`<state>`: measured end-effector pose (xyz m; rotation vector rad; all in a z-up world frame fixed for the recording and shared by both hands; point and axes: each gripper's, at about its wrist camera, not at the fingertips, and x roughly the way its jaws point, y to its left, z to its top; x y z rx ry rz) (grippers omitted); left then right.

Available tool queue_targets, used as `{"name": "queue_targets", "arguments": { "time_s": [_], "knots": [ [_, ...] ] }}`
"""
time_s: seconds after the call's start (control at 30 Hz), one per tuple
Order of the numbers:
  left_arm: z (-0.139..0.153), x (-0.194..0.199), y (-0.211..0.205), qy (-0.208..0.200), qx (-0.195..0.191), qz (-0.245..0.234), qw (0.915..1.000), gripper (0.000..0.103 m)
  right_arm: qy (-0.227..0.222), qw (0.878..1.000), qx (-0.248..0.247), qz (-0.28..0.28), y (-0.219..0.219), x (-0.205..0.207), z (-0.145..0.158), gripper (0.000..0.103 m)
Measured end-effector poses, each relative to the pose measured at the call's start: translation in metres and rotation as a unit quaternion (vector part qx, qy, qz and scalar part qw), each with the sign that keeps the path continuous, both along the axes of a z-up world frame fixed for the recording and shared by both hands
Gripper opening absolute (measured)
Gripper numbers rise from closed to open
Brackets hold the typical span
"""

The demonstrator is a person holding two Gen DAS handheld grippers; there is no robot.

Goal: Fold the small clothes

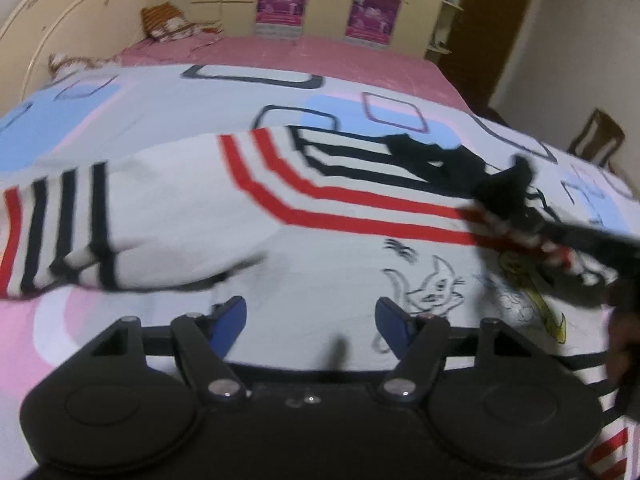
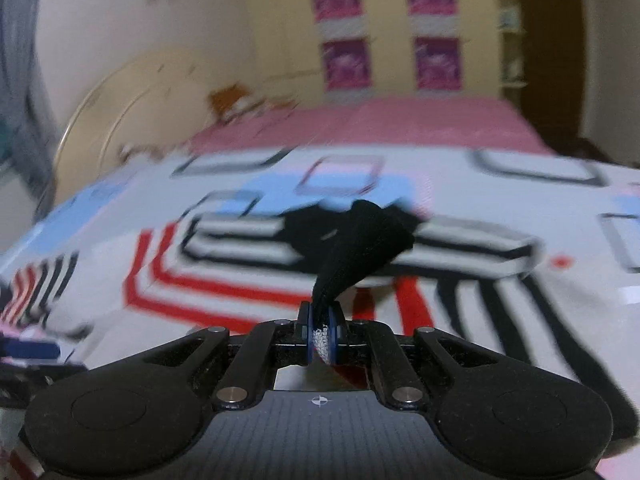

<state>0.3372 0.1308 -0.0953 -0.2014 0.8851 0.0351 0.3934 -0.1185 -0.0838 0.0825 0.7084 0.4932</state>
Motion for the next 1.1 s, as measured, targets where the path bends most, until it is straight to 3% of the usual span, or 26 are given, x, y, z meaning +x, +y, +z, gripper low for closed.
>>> {"name": "queue_targets", "arguments": {
  "time_s": [0.1, 0.13, 0.2, 0.23, 0.27, 0.3, 0.33, 0.4, 0.43, 0.47, 0.57, 0.67, 0.8, 0.9, 1.0, 1.1],
  "knots": [
    [-0.001, -0.002, 0.013, 0.000, -0.009, 0.000, 1.0000, 0.076, 0.026, 0.999, -0.023, 0.029, 0.027, 0.004, -0.022, 0.007],
    [-0.002, -0.002, 0.014, 0.000, -0.013, -0.002, 0.9999, 0.084, 0.039, 0.998, -0.032, 0.036, 0.034, 0.008, -0.030, 0.007],
    [-0.002, 0.002, 0.013, -0.007, -0.020, -0.007, 0.9998, 0.091, 0.027, 0.998, -0.045, 0.029, 0.037, 0.007, -0.035, 0.008],
    [-0.002, 0.004, 0.012, -0.010, -0.024, -0.011, 0.9996, 0.092, 0.025, 0.998, -0.053, 0.029, 0.037, 0.004, -0.034, 0.028],
    [-0.002, 0.007, 0.010, -0.012, -0.030, -0.016, 0.9993, 0.092, 0.021, 0.998, -0.059, 0.029, 0.035, 0.002, -0.033, 0.061],
    [-0.003, 0.014, 0.005, -0.014, -0.039, -0.024, 0.9988, 0.091, 0.003, 0.998, -0.059, 0.026, 0.030, -0.007, -0.027, 0.070],
    [-0.004, 0.020, -0.001, -0.015, -0.046, -0.032, 0.9983, 0.089, -0.013, 0.998, -0.056, 0.029, 0.023, -0.016, -0.023, 0.071],
    [-0.006, 0.033, -0.018, -0.017, -0.058, -0.053, 0.9968, 0.085, -0.013, 0.998, -0.059, 0.023, 0.010, -0.030, -0.016, 0.063],
    [-0.008, 0.039, -0.026, -0.018, -0.064, -0.062, 0.9959, 0.081, -0.008, 0.998, -0.055, 0.014, 0.000, -0.034, -0.015, 0.045],
    [-0.012, 0.045, -0.033, -0.017, -0.071, -0.069, 0.9949, 0.077, 0.003, 0.999, -0.050, -0.002, -0.015, -0.039, -0.016, 0.036],
    [-0.024, 0.066, -0.051, -0.006, -0.084, -0.080, 0.9932, 0.073, 0.011, 0.996, -0.051, -0.067, -0.061, -0.055, -0.014, 0.035],
    [-0.030, 0.079, -0.062, -0.002, -0.069, -0.073, 0.9950, 0.069, 0.017, 0.990, -0.058, -0.128, -0.106, -0.068, -0.012, 0.035],
    [-0.034, 0.091, -0.061, 0.002, -0.081, -0.068, 0.9945, 0.062, 0.039, 0.982, -0.065, -0.174, -0.145, -0.071, -0.017, 0.035],
    [-0.037, 0.101, -0.063, 0.002, -0.094, -0.072, 0.9930, 0.048, 0.042, 0.980, -0.054, -0.188, -0.160, -0.065, -0.022, 0.035],
    [-0.035, 0.109, -0.067, 0.002, -0.098, -0.086, 0.9914, 0.014, 0.052, 0.979, -0.054, -0.190, -0.164, -0.054, -0.032, 0.035],
    [-0.014, 0.103, -0.071, -0.045, -0.104, -0.098, 0.9888, 0.009, 0.045, 0.980, -0.059, -0.185, -0.162, -0.047, -0.039, 0.035]
  ]
}}
